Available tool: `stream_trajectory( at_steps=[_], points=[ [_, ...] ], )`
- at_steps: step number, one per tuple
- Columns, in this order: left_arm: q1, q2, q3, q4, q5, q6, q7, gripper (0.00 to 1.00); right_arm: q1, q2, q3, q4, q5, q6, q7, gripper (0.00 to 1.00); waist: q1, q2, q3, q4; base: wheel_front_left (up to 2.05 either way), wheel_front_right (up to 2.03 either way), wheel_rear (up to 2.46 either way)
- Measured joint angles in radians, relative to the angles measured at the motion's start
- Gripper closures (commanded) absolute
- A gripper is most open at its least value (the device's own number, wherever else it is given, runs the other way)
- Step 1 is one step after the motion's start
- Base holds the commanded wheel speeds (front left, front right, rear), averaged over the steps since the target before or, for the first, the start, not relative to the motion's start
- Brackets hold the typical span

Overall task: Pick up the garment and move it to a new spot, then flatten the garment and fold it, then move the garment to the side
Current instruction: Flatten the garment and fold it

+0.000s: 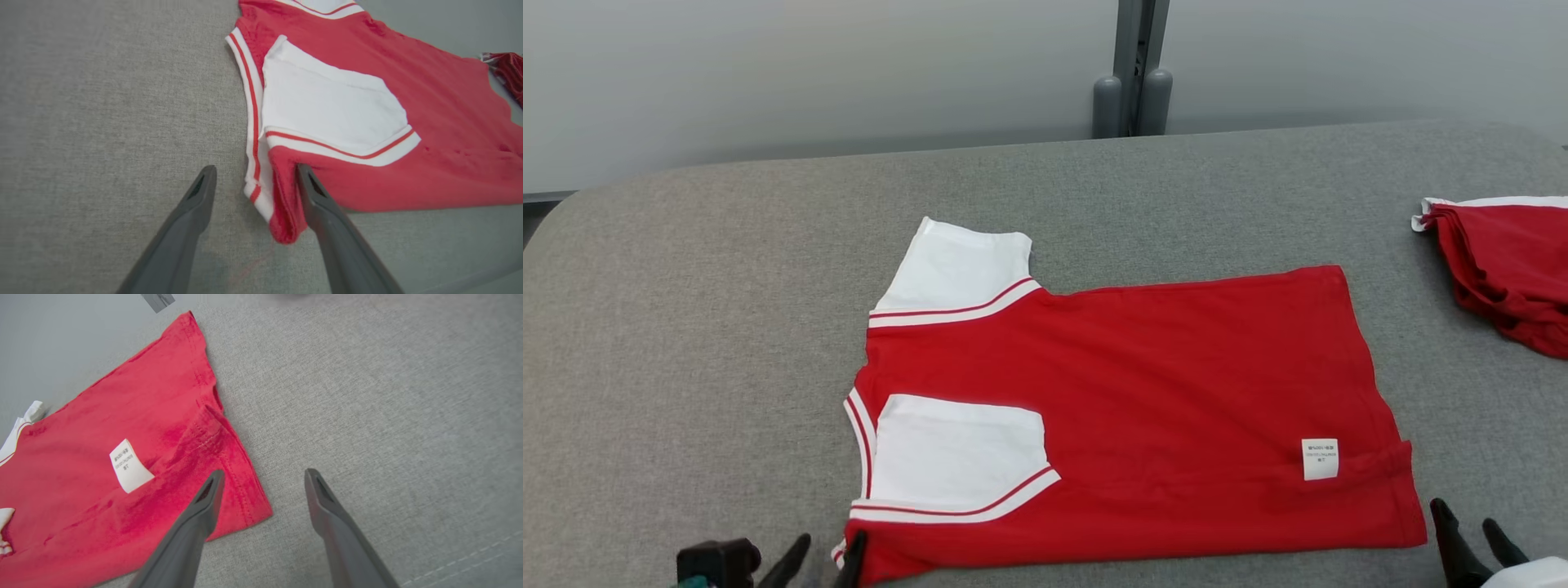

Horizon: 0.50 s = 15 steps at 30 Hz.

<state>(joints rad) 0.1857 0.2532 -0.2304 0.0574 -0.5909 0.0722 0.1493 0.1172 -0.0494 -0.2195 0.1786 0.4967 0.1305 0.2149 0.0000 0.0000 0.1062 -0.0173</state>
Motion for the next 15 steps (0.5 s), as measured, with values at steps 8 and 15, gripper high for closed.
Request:
stream_trajectory(
  at_steps=[8, 15],
  points=[
    [-0.185, 0.074, 0.005, -0.035, 0.052, -0.012, 0.045, 0.00, -0.046, -0.013, -0.001, -0.114, -0.057, 0.000, -0.028, 0.00, 0.0000, 0.0000, 0.021, -0.039, 0.00, 0.00, 0.00],
    [-0.455, 0.082, -0.026, 0.089, 0.075, -0.058, 0.092, 0.00, -0.133, -0.036, 0.092, -0.160, -0.066, 0.000, -0.048, 0.00, 0.0000, 0.0000, 0.075, -0.078, 0.00, 0.00, 0.00]
  ],
)
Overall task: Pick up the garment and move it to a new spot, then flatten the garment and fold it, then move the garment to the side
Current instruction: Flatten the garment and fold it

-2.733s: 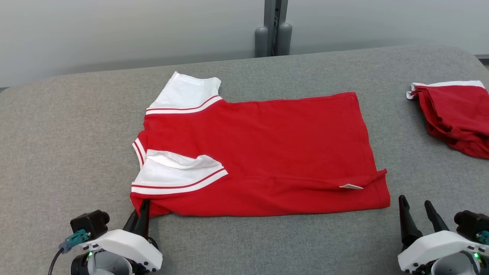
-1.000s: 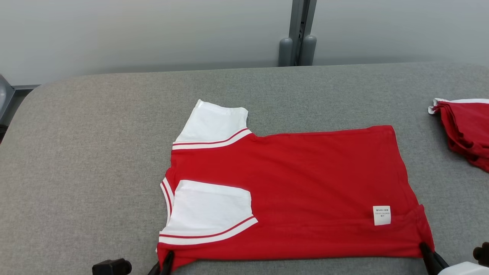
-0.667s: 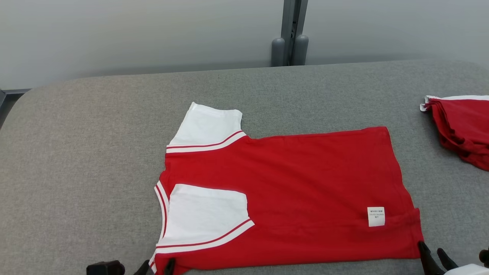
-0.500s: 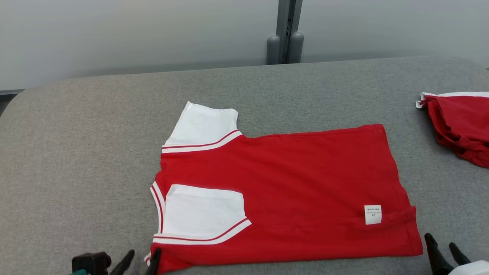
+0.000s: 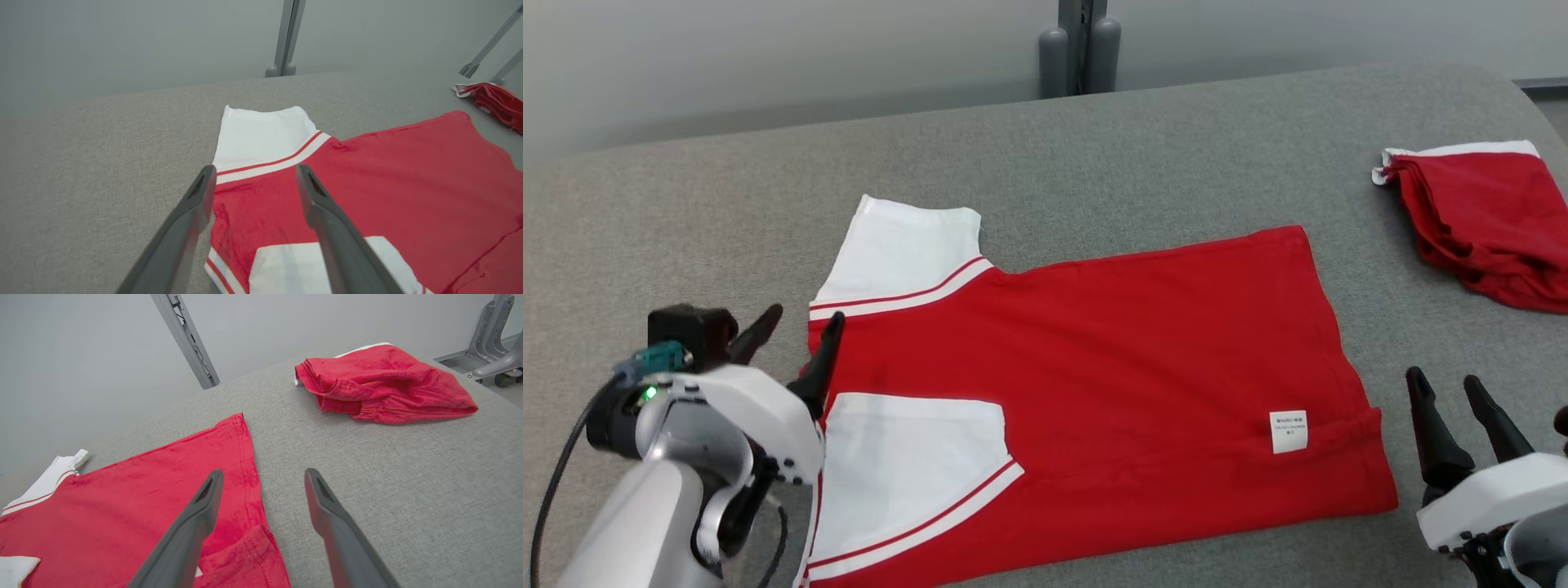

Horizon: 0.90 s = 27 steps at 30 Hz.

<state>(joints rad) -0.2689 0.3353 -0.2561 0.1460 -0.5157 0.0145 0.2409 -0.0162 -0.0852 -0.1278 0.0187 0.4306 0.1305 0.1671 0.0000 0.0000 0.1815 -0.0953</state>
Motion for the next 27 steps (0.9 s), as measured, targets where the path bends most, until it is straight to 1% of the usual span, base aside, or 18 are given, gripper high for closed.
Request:
stream_trajectory(
  at_steps=[3, 7, 12, 13, 16, 21, 27],
  points=[
    [-0.130, -0.002, -0.015, 0.103, 0.025, -0.013, 0.018, 0.00, -0.043, -0.002, 0.049, -0.002, 0.000, 0.000, 0.001, 0.00, 0.0000, 0.0000, 0.035, -0.018, 0.00, 0.00, 0.00],
    [-0.294, -0.009, -0.032, 0.259, 0.054, -0.015, 0.033, 0.00, -0.100, -0.008, 0.112, -0.001, 0.006, 0.000, 0.001, 0.00, 0.0000, 0.0000, 0.093, -0.043, 0.00, 0.00, 0.00],
    [-0.461, -0.008, -0.047, 0.427, 0.086, -0.021, 0.047, 0.00, -0.164, -0.025, 0.172, 0.006, 0.022, 0.000, -0.007, 0.00, 0.0000, 0.0000, 0.169, -0.080, 0.00, 0.00, 0.00],
    [-0.461, -0.008, -0.047, 0.427, 0.086, -0.021, 0.047, 0.00, -0.164, -0.025, 0.172, 0.006, 0.022, 0.000, -0.007, 0.00, 0.0000, 0.0000, 0.169, -0.080, 0.00, 0.00, 0.00],
    [-0.532, -0.008, -0.054, 0.520, 0.097, -0.021, 0.063, 0.00, -0.191, -0.034, 0.201, 0.014, 0.031, 0.000, -0.016, 0.00, 0.0000, 0.0000, 0.209, -0.104, 0.00, 0.00, 0.00],
    [-0.625, 0.007, -0.064, 0.634, 0.121, -0.013, 0.049, 0.00, -0.229, -0.044, 0.235, 0.023, 0.048, 0.000, -0.030, 0.00, 0.0000, 0.0000, 0.258, -0.147, 0.00, 0.00, 0.00],
    [-0.694, 0.013, -0.088, 0.735, 0.147, -0.021, 0.035, 0.00, -0.249, -0.052, 0.263, 0.035, 0.060, 0.000, -0.044, 0.00, 0.0000, 0.0000, 0.289, -0.179, 0.00, 0.00, 0.00]
  ],
)
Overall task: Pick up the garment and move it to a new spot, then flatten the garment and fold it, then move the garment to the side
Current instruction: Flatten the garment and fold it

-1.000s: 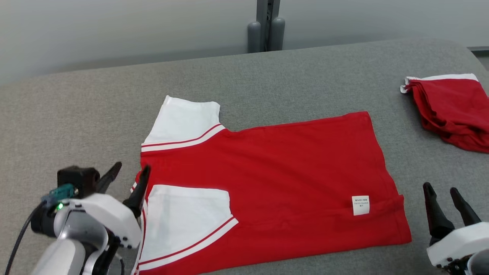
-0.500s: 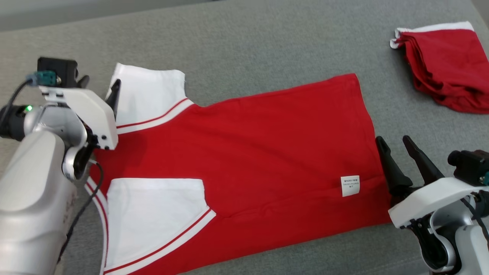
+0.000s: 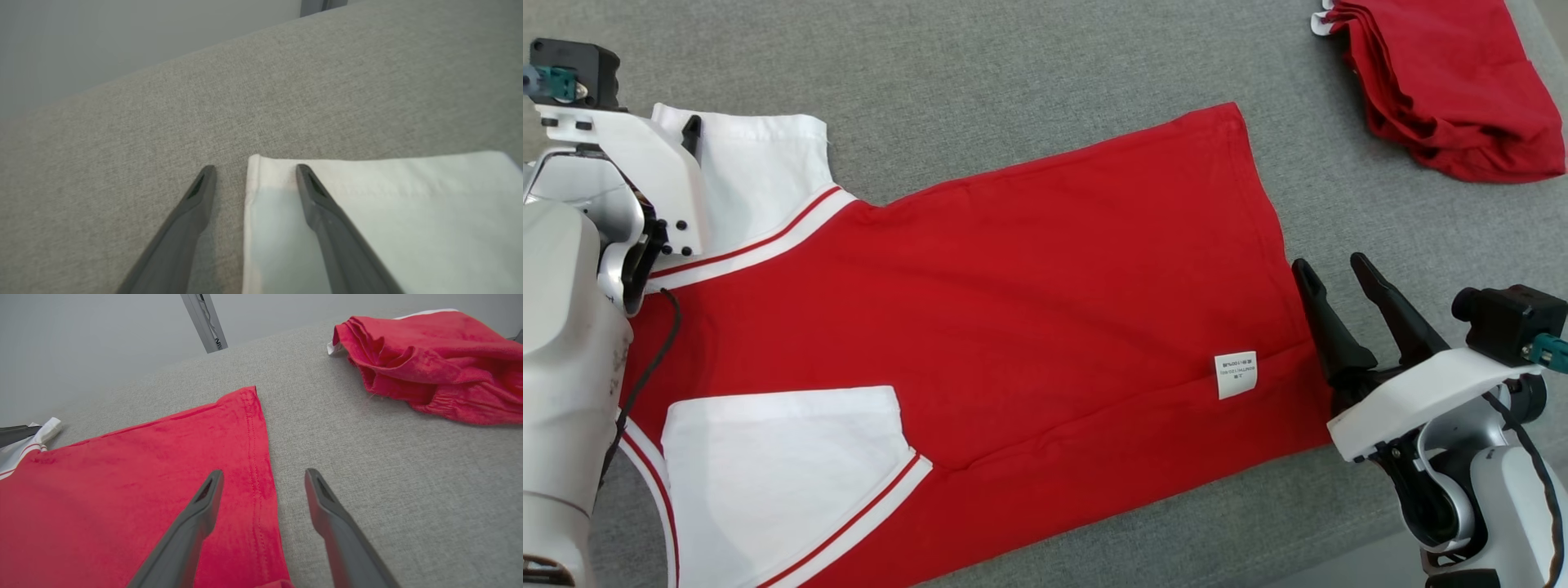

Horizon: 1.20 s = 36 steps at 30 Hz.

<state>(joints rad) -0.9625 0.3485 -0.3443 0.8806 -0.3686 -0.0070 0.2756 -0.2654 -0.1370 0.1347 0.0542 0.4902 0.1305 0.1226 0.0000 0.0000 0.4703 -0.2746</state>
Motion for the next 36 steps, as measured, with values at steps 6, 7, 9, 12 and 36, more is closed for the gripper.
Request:
stream_trajectory(
  at_steps=[6, 7, 9, 12, 36],
  points=[
    [-0.039, -0.010, -0.017, 0.072, 0.002, -0.018, -0.021, 0.87, -0.010, -0.006, 0.007, 0.012, 0.012, 0.000, -0.014, 0.00, 0.0000, 0.0000, 0.002, -0.007, 0.00, 0.00, 0.00],
    [-0.044, -0.014, -0.020, 0.081, 0.002, -0.022, -0.026, 1.00, -0.012, -0.009, 0.006, 0.014, 0.013, 0.000, -0.018, 0.00, 0.0000, 0.0000, 0.001, -0.006, 0.00, 0.00, 0.00],
    [-0.048, -0.021, -0.026, 0.101, 0.002, -0.029, -0.039, 1.00, -0.017, -0.014, 0.006, 0.017, 0.013, 0.000, -0.021, 0.00, 0.0000, 0.0000, -0.004, -0.002, 0.00, 0.00, 0.00],
    [-0.048, -0.038, -0.034, 0.120, 0.002, -0.036, -0.074, 1.00, -0.040, -0.027, 0.003, 0.023, 0.011, 0.000, -0.027, 0.00, 0.0000, 0.0000, -0.016, 0.008, 0.00, 0.00, 0.00],
    [0.034, -0.163, -0.089, -0.052, -0.042, -0.098, -0.355, 1.00, -0.503, -0.272, 0.269, 0.540, -0.030, 0.000, 0.123, 0.00, 0.0000, 0.0000, -0.058, 0.230, 0.00, 0.00, 0.00]
  ],
)
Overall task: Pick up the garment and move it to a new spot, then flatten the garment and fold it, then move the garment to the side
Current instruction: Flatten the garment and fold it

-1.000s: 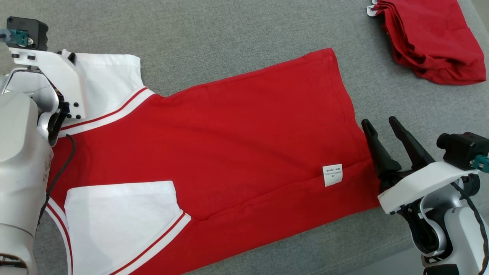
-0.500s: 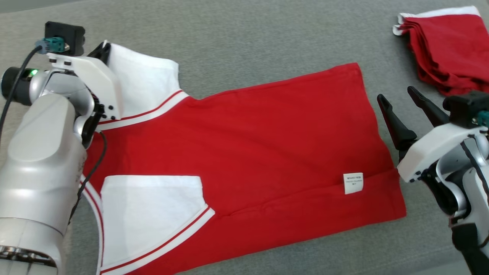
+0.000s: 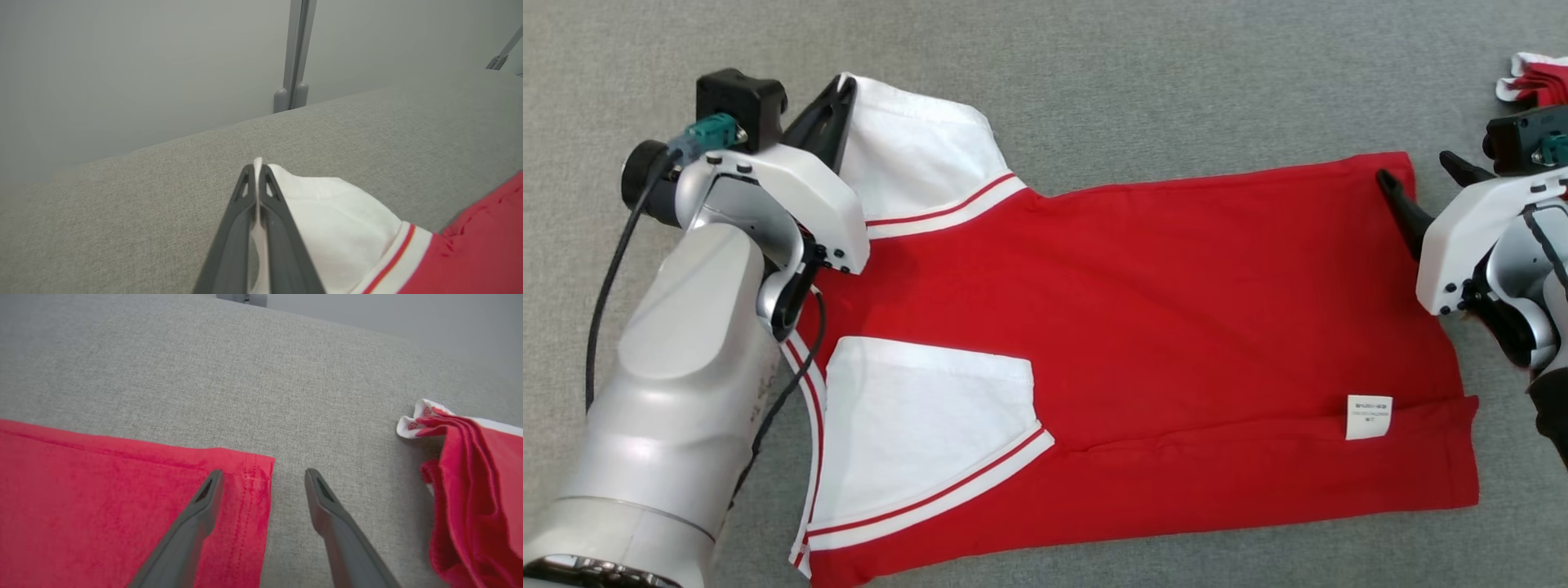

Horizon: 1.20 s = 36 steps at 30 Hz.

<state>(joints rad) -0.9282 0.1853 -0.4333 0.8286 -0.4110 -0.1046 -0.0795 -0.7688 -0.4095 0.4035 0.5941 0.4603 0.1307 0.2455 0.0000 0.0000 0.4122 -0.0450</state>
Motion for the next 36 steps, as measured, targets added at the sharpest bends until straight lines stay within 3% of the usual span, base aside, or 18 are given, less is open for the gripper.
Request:
stream_trajectory(
  at_steps=[13, 14, 15, 16, 19, 20, 23, 24, 25, 26, 36],
  points=[
    [0.071, 0.005, -0.010, -0.154, -0.016, 0.028, 0.026, 1.00, -0.112, -0.024, 0.136, 0.164, 0.105, 0.000, 0.024, 0.00, 0.0000, 0.0000, 0.013, 0.030, 0.00, 0.00, 0.00],
    [0.077, 0.008, -0.010, -0.174, -0.021, 0.033, 0.034, 1.00, -0.128, -0.025, 0.154, 0.179, 0.123, 0.000, 0.025, 0.05, 0.0000, 0.0000, 0.016, 0.033, 0.00, 0.00, 0.00],
    [0.082, 0.010, -0.010, -0.181, -0.022, 0.035, 0.037, 1.00, -0.137, -0.025, 0.163, 0.187, 0.132, 0.000, 0.025, 0.16, 0.0000, 0.0000, 0.017, 0.035, 0.00, 0.00, 0.00],
    [0.084, 0.012, -0.011, -0.190, -0.022, 0.035, 0.040, 1.00, -0.147, -0.024, 0.172, 0.197, 0.144, 0.000, 0.026, 0.19, 0.0000, 0.0000, 0.019, 0.037, 0.00, 0.00, 0.00],
    [0.088, 0.016, -0.012, -0.213, -0.026, 0.037, 0.047, 1.00, -0.167, -0.023, 0.200, 0.221, 0.169, 0.000, 0.027, 0.39, 0.0000, 0.0000, 0.023, 0.047, 0.00, 0.00, 0.00],
    [0.093, 0.017, -0.013, -0.220, -0.028, 0.039, 0.049, 1.00, -0.173, -0.025, 0.211, 0.228, 0.176, 0.000, 0.027, 0.54, 0.0000, 0.0000, 0.023, 0.050, 0.00, 0.00, 0.00],
    [0.110, 0.024, -0.014, -0.238, -0.031, 0.043, 0.050, 1.00, -0.190, -0.028, 0.239, 0.246, 0.196, 0.000, 0.022, 0.69, 0.0000, 0.0000, 0.023, 0.059, 0.00, 0.00, 0.00],
    [0.113, 0.026, -0.013, -0.244, -0.032, 0.044, 0.050, 1.00, -0.193, -0.030, 0.248, 0.252, 0.203, 0.000, 0.017, 0.78, 0.0000, 0.0000, 0.022, 0.061, 0.00, 0.00, 0.00],
    [0.119, 0.028, -0.013, -0.250, -0.033, 0.044, 0.049, 1.00, -0.196, -0.030, 0.257, 0.258, 0.208, 0.000, 0.010, 0.93, 0.0000, 0.0000, 0.019, 0.062, 0.00, 0.00, 0.00],
    [0.127, 0.029, -0.013, -0.257, -0.034, 0.045, 0.048, 1.00, -0.198, -0.031, 0.266, 0.263, 0.213, 0.000, 0.007, 1.00, 0.0000, 0.0000, 0.016, 0.063, 0.00, 0.00, 0.00],
    [0.260, 0.060, 0.000, -0.383, -0.059, 0.070, 0.005, 1.00, -0.143, -0.067, 0.330, 0.227, 0.302, 0.000, -0.131, 1.00, 0.0000, 0.0000, -0.052, 0.057, 0.00, 0.00, 0.00]
  ],
)
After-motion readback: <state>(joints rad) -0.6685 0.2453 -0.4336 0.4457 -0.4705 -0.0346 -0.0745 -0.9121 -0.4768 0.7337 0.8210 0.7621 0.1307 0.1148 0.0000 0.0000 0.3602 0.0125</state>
